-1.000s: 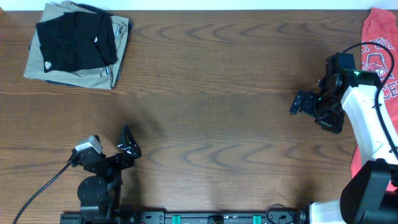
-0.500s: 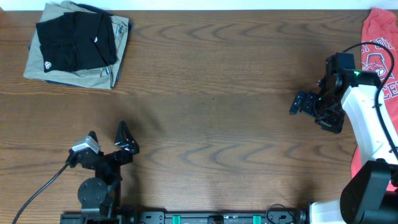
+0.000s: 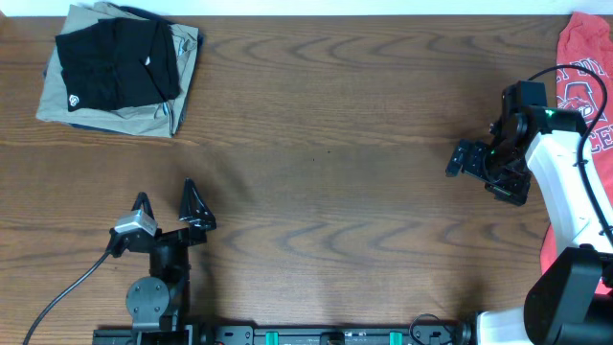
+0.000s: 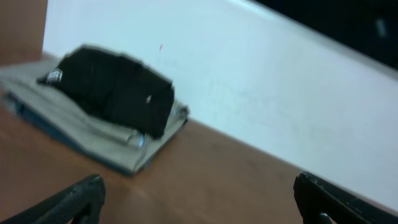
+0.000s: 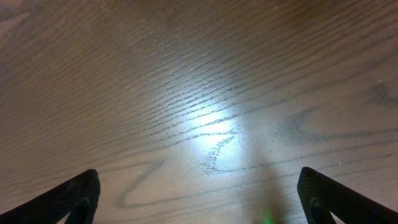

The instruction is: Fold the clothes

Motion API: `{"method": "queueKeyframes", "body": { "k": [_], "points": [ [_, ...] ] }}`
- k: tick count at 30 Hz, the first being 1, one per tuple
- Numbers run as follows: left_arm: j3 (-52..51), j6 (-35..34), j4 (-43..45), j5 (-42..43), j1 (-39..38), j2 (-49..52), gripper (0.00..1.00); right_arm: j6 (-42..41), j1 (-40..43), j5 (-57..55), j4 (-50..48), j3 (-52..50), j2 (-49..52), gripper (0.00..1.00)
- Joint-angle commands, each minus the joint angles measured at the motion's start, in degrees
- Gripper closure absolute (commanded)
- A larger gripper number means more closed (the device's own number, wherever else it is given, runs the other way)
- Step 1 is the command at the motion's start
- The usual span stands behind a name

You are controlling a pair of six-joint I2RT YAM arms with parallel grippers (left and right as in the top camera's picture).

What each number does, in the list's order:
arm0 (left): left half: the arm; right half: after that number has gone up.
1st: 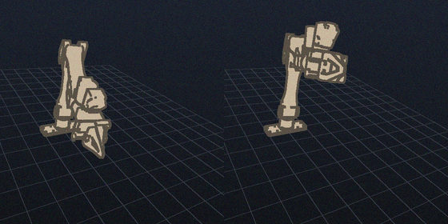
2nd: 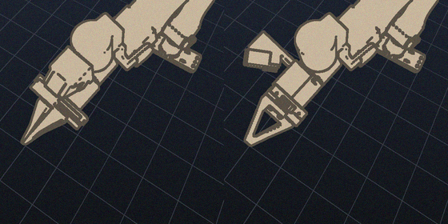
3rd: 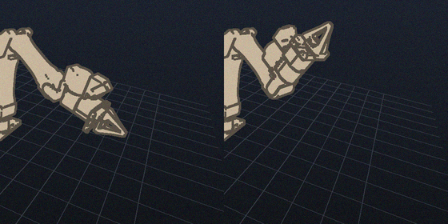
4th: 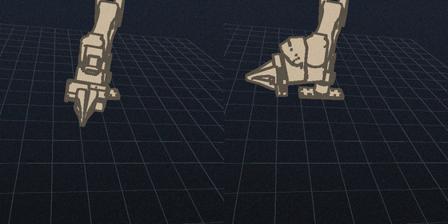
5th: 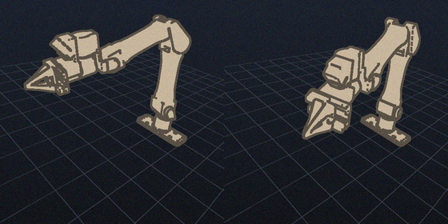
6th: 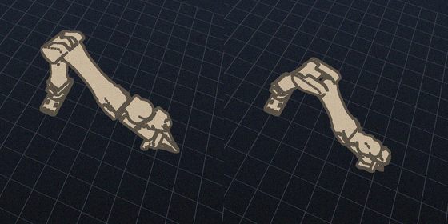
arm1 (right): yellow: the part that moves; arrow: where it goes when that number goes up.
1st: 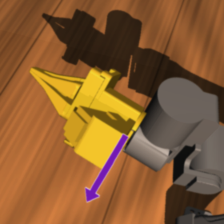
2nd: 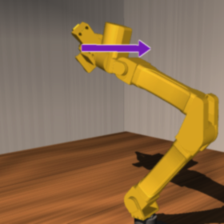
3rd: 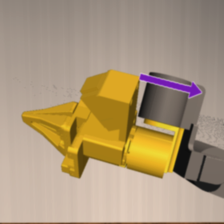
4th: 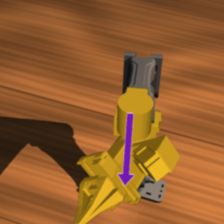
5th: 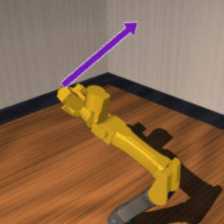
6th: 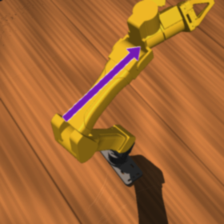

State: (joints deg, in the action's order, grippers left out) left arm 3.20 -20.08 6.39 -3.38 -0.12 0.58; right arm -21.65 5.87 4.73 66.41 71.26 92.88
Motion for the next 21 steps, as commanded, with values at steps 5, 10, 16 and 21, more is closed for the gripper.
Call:
{"method": "queueKeyframes", "body": {
  "k": [5, 10, 16, 21],
  "points": [
    [-3.0, 10.8, 4.8, 3.7, -0.2, -0.5, 0.02, 0.5, -0.3, 0.2, 0.0, 0.6, -0.3, 0.01],
    [-3.0, 21.2, 4.3, 8.5, -0.2, -0.5, 0.02, 0.5, -0.3, 0.2, 0.0, 0.6, -0.3, 0.01],
    [-3.0, 21.6, -3.0, 8.3, 0.4, -0.5, 0.02, 0.5, -0.3, 0.2, 0.0, 0.6, -0.3, 0.01],
    [-3.0, 21.5, -10.1, 8.3, 0.4, -0.5, 0.02, 0.5, -0.3, 0.2, 0.0, 0.6, -0.3, 0.01]
  ]
}}
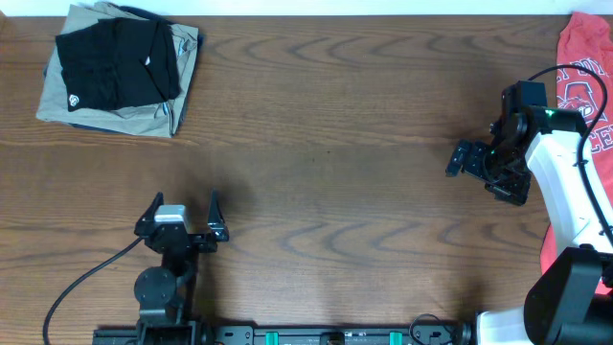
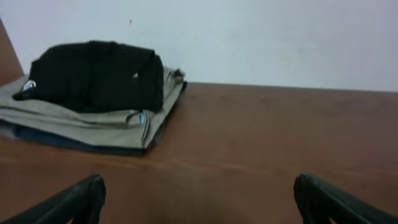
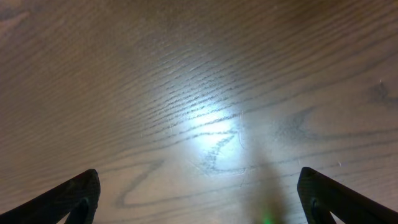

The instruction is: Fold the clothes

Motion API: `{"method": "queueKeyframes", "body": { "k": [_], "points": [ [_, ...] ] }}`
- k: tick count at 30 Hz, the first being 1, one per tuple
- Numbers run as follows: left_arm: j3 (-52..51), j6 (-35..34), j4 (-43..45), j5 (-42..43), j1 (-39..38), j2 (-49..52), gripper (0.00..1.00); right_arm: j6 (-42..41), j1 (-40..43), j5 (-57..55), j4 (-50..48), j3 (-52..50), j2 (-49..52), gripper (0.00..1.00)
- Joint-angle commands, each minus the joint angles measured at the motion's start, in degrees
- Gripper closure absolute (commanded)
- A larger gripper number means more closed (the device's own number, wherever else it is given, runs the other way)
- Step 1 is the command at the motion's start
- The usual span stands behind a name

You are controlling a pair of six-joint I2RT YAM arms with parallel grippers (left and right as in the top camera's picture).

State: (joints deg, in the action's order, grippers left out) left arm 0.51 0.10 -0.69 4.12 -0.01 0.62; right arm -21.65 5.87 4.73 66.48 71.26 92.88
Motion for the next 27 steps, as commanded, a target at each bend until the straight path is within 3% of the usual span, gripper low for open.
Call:
{"method": "queueKeyframes", "body": {
  "k": [1, 7, 27],
  "points": [
    [-0.3, 1.3, -2.9, 0.8, 0.3, -0.5, 0.02, 0.5, -0.3, 0.2, 0.0, 0.6, -0.3, 0.01],
    [-0.3, -3.7, -3.0, 0.7, 0.3, -0.5, 0.02, 0.5, -0.3, 0.2, 0.0, 0.6, -0.3, 0.01],
    [-0.3, -3.8, -3.2, -2.0, 0.3, -0.4, 0.02, 0.5, -0.3, 0.2, 0.0, 0.6, -0.3, 0.01]
  ]
}}
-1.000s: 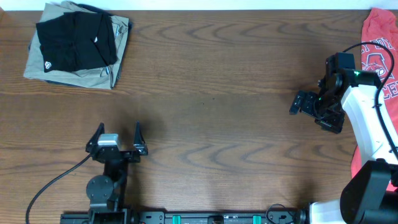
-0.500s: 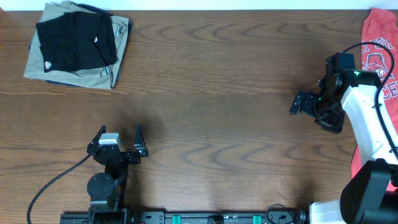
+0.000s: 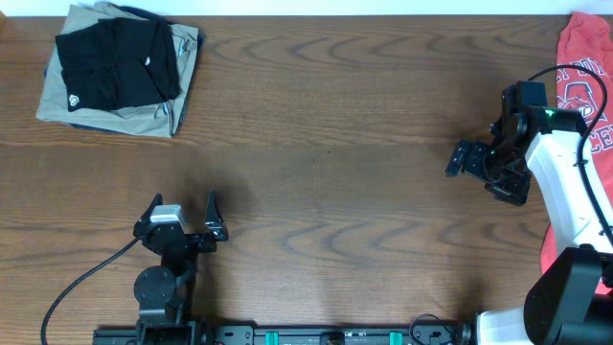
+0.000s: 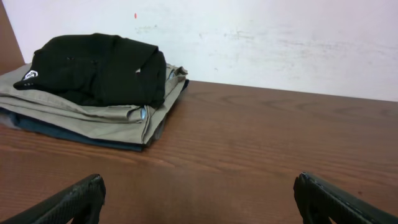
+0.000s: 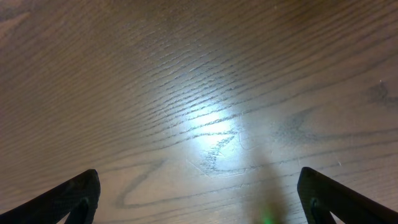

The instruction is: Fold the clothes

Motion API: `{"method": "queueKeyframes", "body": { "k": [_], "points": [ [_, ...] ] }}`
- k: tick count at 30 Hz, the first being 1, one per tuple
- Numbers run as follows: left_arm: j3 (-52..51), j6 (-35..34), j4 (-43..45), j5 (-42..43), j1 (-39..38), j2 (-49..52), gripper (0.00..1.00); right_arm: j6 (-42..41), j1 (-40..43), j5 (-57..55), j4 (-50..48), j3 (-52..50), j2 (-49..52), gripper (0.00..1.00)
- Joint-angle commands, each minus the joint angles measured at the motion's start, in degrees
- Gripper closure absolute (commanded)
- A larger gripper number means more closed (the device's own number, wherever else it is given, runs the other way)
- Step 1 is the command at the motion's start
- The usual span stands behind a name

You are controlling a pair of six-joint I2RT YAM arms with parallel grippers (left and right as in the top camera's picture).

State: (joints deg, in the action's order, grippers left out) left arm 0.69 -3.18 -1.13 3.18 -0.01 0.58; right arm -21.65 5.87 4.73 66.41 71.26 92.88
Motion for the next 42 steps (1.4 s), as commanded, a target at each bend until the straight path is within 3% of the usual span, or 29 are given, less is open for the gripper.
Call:
{"method": "queueKeyframes", "body": {
  "k": [1, 25, 42],
  "points": [
    [-0.5, -0.5, -2.7, -1.0, 0.3, -0.3, 0.03, 0.5, -0.3, 0.2, 0.0, 0.6, -0.3, 0.01],
    [-0.5, -0.5, -2.7, -1.0, 0.3, -0.3, 0.02, 0.5, -0.3, 0.2, 0.0, 0.6, -1.6, 0.01],
    [-0.5, -0.5, -2.7, -1.0, 0.3, -0.3, 0.02, 1.1, -10.9, -2.9, -0.7, 0.0, -23.7, 0.01]
  ]
}}
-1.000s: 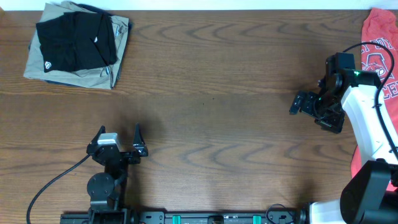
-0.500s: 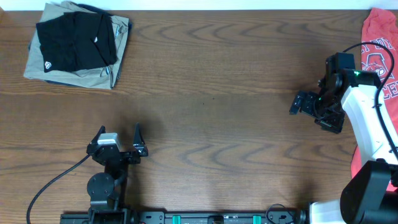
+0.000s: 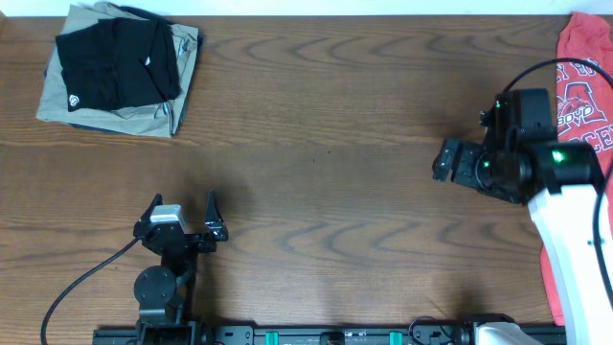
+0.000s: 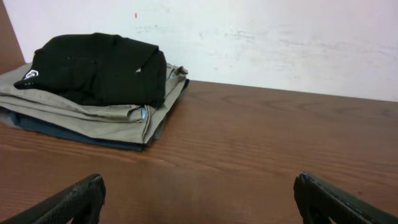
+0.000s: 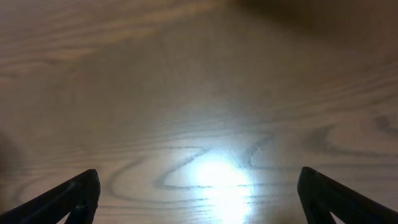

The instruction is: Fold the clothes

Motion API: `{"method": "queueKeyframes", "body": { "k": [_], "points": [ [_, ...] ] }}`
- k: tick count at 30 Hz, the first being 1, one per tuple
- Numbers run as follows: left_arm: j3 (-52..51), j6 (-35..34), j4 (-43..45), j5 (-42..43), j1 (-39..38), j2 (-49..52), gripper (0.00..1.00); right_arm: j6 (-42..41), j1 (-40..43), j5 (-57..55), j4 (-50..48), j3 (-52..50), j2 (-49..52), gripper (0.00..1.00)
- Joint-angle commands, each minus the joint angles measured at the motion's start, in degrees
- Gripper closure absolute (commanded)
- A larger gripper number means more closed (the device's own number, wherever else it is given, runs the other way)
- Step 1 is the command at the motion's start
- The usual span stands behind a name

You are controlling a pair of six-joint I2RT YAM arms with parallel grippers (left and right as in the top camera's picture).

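A folded stack (image 3: 115,67) lies at the far left corner, a black garment on top of khaki and blue ones; the left wrist view shows the stack (image 4: 93,87) against the white wall. An unfolded red shirt (image 3: 582,57) with white print hangs over the right edge. My left gripper (image 3: 182,216) rests open near the front left, its jaws (image 4: 199,193) empty. My right gripper (image 3: 452,161) hovers open over bare wood left of the red shirt, with nothing between its fingers (image 5: 199,190).
The wooden table (image 3: 326,144) stretches between the stack and the red shirt. A white wall (image 4: 280,43) backs the far edge. A black cable (image 3: 67,292) trails from the left arm's base at the front.
My right arm has shifted: its gripper now sits a little further left and looks larger from overhead. Its wrist view shows a different patch of wood. The left arm has not moved.
My left gripper was first turned at an angle toward the folded stack. By the second moment it faced straight toward the far edge, and it has stayed there, open. My right gripper hung open and still over the wood until its shift now.
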State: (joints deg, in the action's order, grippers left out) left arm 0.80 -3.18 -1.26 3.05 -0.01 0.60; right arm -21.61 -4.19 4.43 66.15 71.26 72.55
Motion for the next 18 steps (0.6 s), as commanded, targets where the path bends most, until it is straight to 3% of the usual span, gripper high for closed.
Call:
{"method": "queueKeyframes", "body": {
  "k": [1, 5, 18],
  "points": [
    [-0.6, -0.5, -2.6, -0.9, 0.3, -0.4, 0.02, 1.0, -0.8, -2.7, -1.3, -0.8, -5.1, 0.01],
    [-0.6, -0.5, -2.6, -0.9, 0.3, -0.4, 0.02, 1.1, -0.8, -1.4, -8.8, -8.1, -12.8, 0.01],
    [-0.6, -0.5, -2.6, -0.9, 0.3, -0.4, 0.02, 7.9, -0.8, 12.5, -47.5, -50.8, -50.3, 0.01]
  ]
}}
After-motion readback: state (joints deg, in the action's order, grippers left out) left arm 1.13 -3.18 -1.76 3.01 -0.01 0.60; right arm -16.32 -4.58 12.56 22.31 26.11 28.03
